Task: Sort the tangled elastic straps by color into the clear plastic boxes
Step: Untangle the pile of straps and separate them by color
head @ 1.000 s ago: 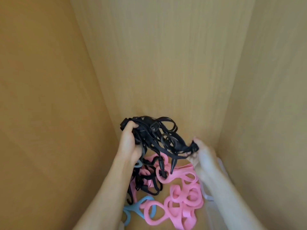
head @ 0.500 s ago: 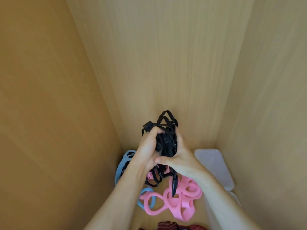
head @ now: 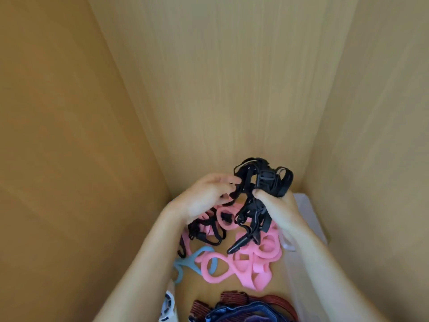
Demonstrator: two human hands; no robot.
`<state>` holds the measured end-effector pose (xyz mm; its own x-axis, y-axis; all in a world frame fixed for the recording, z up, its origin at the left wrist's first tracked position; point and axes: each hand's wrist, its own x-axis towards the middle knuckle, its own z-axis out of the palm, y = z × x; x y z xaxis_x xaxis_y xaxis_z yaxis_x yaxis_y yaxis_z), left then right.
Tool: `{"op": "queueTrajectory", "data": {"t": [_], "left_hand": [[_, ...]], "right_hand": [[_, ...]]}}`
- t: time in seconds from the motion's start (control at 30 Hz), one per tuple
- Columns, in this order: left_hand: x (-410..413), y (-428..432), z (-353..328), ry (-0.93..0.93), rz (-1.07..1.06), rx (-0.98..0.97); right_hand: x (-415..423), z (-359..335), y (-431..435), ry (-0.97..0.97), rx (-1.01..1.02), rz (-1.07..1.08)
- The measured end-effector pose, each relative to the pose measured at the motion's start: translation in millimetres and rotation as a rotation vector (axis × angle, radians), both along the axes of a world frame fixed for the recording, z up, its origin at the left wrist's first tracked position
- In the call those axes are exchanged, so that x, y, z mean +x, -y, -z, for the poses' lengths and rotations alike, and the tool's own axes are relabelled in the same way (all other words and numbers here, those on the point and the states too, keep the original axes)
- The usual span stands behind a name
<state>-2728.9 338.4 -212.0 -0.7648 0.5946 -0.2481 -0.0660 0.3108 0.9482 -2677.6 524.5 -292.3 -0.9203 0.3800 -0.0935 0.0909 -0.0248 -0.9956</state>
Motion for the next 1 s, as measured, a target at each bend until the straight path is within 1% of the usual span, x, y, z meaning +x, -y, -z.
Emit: {"op": "queueTrajectory", "data": {"t": [0.03, 0.1, 0.17, 0.2, 0.3, 0.4, 0.5, 0.57, 0.7, 0.77, 0.87, 1.0], "left_hand": [[-3.6, 9.6, 1.9, -0.042, -0.031, -0.008], [-11.5, 25.5, 14.3, -0.102, -0.159, -0.051], [-17.4, 36.3, 39.3, -0.19, -0.287, -0.227], [-17.8, 39.4, 56.4, -0.244, -0.299, -0.348], [-9.3, 40.6, 110.7, -0.36, -0.234, -0.689], [-5.7, 40.2, 157.2, -0.543, -0.094, -0.984], [-5.5, 41.9, 180.5, -0.625, -0.009, -1.109], [-7.0, 43.3, 188.0, -0.636, -0.026, -1.13], [-13.5, 45.1, 186.5, -0.558, -0.087, -1.086], [-17.4, 47.2, 176.5, -0.543, -0.132, -1.006], [-26.4, 49.9, 148.0, -0.513, -0.225, -0.823], [-45.6, 49.4, 94.1, -0.537, -0.337, -0.741]], "right_hand": [[1.0, -2.0, -6.4, -0.005, -0.005, 0.035], [2.6, -8.3, -17.4, -0.017, -0.019, 0.074], [2.5, -12.9, -25.6, -0.038, -0.036, 0.101], [2.1, -14.5, -28.4, -0.051, -0.043, 0.11], [1.5, -16.0, -31.1, -0.075, -0.057, 0.105], [1.7, -12.6, -27.8, -0.064, -0.053, 0.065], [4.2, -6.9, -22.7, -0.059, -0.063, 0.024], [8.0, -3.7, -21.3, -0.066, -0.115, 0.005], [14.0, -0.2, -22.0, -0.077, -0.193, -0.036], [14.7, 0.2, -23.3, -0.073, -0.206, -0.032], [13.6, 0.5, -24.9, -0.067, -0.208, -0.032], [11.7, -0.3, -23.2, -0.074, -0.201, -0.031]]}}
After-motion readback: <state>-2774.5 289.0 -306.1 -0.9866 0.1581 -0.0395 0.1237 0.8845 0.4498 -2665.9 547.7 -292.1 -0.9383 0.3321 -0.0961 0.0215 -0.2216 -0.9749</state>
